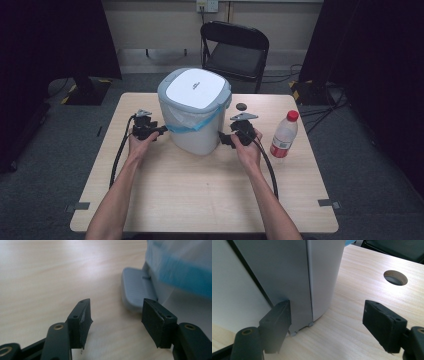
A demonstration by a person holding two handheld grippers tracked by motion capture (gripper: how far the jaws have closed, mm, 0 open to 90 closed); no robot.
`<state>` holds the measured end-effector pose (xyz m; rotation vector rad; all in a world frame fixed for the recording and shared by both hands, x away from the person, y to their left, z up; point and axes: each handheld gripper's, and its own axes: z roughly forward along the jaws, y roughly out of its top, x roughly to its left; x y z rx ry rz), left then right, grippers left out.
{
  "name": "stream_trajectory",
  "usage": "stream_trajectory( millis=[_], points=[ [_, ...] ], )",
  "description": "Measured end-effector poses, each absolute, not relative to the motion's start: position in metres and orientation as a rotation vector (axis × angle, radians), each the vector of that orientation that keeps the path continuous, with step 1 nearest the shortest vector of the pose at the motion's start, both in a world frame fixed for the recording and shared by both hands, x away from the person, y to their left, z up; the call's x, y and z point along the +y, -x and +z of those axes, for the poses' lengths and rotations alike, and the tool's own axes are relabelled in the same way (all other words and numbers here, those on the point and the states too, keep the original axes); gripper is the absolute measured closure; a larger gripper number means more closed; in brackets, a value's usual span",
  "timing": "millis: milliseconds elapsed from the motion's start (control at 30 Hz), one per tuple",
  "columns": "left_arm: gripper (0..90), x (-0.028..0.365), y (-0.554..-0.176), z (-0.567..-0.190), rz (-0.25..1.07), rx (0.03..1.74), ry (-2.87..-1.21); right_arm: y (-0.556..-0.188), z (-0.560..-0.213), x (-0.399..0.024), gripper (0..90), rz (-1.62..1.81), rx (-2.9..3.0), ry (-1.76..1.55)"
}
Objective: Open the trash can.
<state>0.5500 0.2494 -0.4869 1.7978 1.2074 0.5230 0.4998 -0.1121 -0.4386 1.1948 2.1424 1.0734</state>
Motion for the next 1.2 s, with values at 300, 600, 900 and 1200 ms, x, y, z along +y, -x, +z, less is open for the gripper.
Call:
stream_trajectory(
  millis=[300,600,900,1200],
  points=[
    [64.3,0.236,-0.548,-0.486,0.466,1.191,-1.831,-0.503,-0.439,-0.116,25.6,1.124,2.172,-1.165],
    [67.9,0.228,-0.528,-0.486,0.432,1.144,-1.861,-0.517,-0.440,-0.123,57.9,1.159,2.128,-1.184],
    [65.9,0.231,-0.513,-0.484,0.430,1.088,-1.902,-0.524,-0.445,-0.123,64.1,1.230,2.118,-1.182],
    [55.0,0.230,-0.532,-0.489,0.479,1.175,-1.913,-0.516,-0.444,-0.119,50.6,1.127,2.070,-1.225]
  ],
)
